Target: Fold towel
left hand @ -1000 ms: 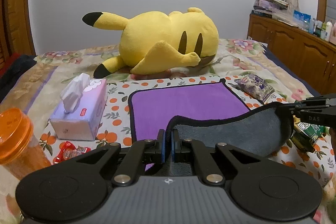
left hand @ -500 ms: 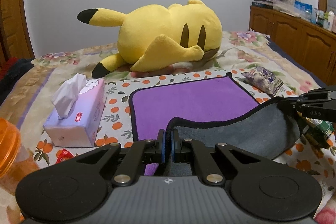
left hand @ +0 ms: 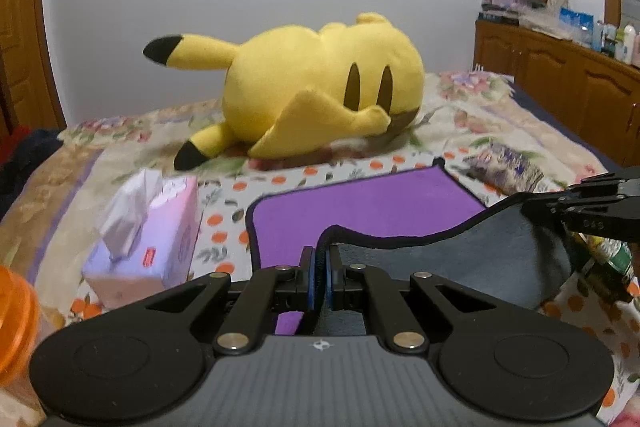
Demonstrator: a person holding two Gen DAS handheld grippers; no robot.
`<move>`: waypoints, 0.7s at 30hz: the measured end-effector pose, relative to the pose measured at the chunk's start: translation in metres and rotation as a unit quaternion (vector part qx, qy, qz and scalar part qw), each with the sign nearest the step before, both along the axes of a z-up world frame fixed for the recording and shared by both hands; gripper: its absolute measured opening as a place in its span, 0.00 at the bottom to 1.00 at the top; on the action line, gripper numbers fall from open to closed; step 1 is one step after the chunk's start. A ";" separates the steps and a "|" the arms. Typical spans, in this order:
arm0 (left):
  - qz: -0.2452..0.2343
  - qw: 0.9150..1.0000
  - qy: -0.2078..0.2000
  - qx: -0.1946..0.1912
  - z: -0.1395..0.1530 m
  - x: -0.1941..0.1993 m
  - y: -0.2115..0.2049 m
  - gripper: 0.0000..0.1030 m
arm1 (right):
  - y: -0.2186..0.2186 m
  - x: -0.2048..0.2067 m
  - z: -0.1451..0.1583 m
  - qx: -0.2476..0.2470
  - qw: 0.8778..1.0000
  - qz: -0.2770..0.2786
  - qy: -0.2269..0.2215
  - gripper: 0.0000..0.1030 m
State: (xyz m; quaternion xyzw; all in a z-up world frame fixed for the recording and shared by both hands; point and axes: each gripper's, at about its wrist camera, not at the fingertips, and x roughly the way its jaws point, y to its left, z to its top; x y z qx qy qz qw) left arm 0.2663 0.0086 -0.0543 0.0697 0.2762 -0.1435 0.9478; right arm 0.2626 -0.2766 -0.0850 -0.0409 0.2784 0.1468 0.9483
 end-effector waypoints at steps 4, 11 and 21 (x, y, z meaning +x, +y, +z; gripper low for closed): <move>0.002 1.000 -0.010 -0.002 0.009 0.006 0.001 0.06 | -0.004 0.006 0.007 0.005 1.000 -0.001 -0.011 0.04; 0.012 1.000 -0.021 -0.002 0.018 0.024 0.003 0.06 | -0.005 0.017 0.022 0.011 0.999 -0.005 -0.030 0.04; 0.016 0.999 -0.040 -0.001 0.028 0.043 -0.005 0.06 | 0.000 0.037 0.033 0.008 0.999 -0.006 -0.044 0.04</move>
